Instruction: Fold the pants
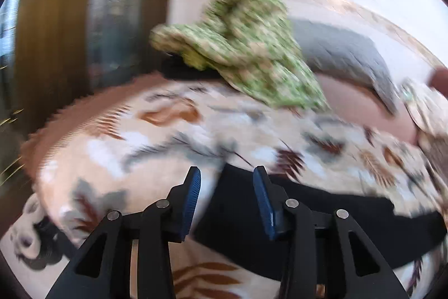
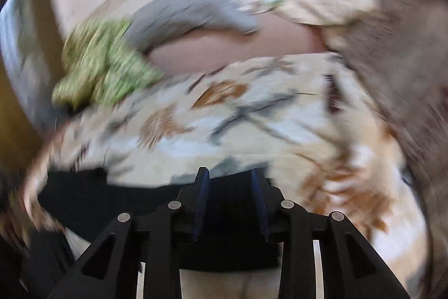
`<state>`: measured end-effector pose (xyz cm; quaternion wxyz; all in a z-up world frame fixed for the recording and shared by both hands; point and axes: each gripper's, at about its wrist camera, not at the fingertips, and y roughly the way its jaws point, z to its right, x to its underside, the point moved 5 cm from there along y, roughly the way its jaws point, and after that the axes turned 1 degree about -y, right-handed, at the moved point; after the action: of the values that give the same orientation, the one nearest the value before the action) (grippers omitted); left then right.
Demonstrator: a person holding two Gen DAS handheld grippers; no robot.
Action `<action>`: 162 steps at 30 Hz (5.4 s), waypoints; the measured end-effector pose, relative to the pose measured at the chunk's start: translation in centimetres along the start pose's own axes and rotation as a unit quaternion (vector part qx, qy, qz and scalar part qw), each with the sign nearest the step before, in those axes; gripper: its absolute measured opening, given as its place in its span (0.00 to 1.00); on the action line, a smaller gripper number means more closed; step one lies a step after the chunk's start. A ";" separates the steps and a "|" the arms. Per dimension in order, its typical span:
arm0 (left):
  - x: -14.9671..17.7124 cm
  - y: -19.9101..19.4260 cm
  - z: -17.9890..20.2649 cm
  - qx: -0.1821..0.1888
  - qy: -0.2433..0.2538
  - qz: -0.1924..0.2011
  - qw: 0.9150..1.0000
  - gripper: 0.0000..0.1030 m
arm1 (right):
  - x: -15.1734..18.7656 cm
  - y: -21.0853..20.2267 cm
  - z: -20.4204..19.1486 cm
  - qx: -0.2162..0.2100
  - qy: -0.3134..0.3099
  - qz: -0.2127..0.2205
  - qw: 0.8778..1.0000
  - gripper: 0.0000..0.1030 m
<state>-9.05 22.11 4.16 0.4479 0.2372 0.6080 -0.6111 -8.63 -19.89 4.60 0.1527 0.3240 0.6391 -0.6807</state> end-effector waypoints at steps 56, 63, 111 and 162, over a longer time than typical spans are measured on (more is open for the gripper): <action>-1.5 7.3 4.0 0.079 -0.042 -0.149 0.985 0.26 | 4.3 6.7 -21.3 -0.161 -0.100 -0.130 0.973 0.83; 2.8 10.0 7.5 0.050 0.079 -0.231 0.969 0.53 | 5.4 6.1 -21.3 -0.159 -0.161 -0.103 0.969 0.85; 7.2 7.9 21.6 0.259 -0.026 -0.199 0.945 0.90 | 8.8 -1.3 4.9 -0.097 0.316 0.013 0.944 0.97; 7.7 7.2 23.1 0.221 0.042 -0.181 0.957 0.93 | 10.8 -0.5 8.3 -0.083 0.421 0.014 0.903 0.11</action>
<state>-0.90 -0.98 -2.70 0.2399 0.2421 0.5086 -0.7907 -18.97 -25.61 -2.09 -0.0946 0.5758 0.6932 -0.4230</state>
